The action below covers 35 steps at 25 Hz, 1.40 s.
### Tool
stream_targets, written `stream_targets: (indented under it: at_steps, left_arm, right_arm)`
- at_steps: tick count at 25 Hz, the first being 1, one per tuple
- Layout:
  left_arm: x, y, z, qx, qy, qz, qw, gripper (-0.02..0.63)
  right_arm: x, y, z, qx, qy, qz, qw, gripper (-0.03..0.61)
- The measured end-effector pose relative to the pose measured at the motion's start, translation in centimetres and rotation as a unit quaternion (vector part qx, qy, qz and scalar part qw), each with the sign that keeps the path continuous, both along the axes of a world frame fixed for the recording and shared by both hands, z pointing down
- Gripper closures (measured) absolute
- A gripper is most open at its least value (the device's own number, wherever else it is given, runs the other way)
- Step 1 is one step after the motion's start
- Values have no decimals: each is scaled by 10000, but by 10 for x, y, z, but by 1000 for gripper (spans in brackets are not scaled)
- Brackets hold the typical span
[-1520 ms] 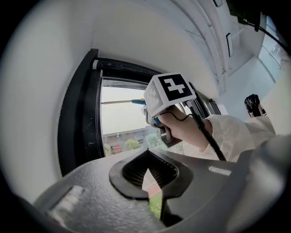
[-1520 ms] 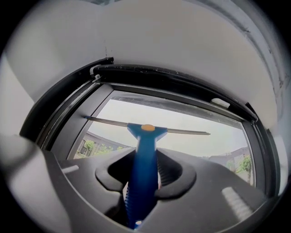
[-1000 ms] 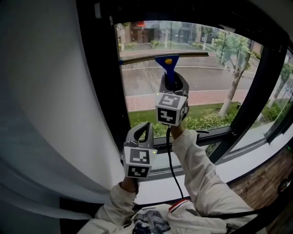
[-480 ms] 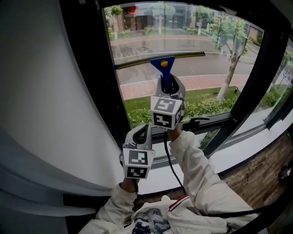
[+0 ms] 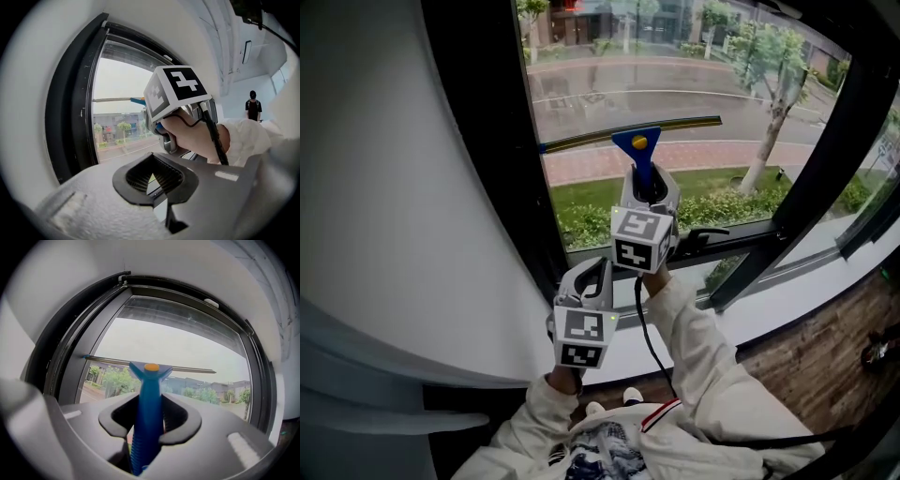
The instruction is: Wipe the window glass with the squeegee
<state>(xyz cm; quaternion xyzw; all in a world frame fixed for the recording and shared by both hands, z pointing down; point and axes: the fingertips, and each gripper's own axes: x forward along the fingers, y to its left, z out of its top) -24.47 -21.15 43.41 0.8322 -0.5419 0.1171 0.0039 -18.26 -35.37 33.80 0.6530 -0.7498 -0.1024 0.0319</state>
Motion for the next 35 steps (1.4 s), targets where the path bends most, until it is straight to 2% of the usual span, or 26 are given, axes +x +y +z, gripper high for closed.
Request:
stream_targets:
  at_steps: [7,19,35]
  left_arm:
    - [19,14,39,-373,-30,205,9991,614]
    - [18,24,78,-865,-153,246,9958,614]
    - [21,33,137,-1498,-305,312,9878,614]
  right_arm:
    - [0,1,53,-331,191,64,9992,443]
    - [0,6,123,-757,124,208,9968,443]
    - [1,17,228,-1514,343,233,9876,445]
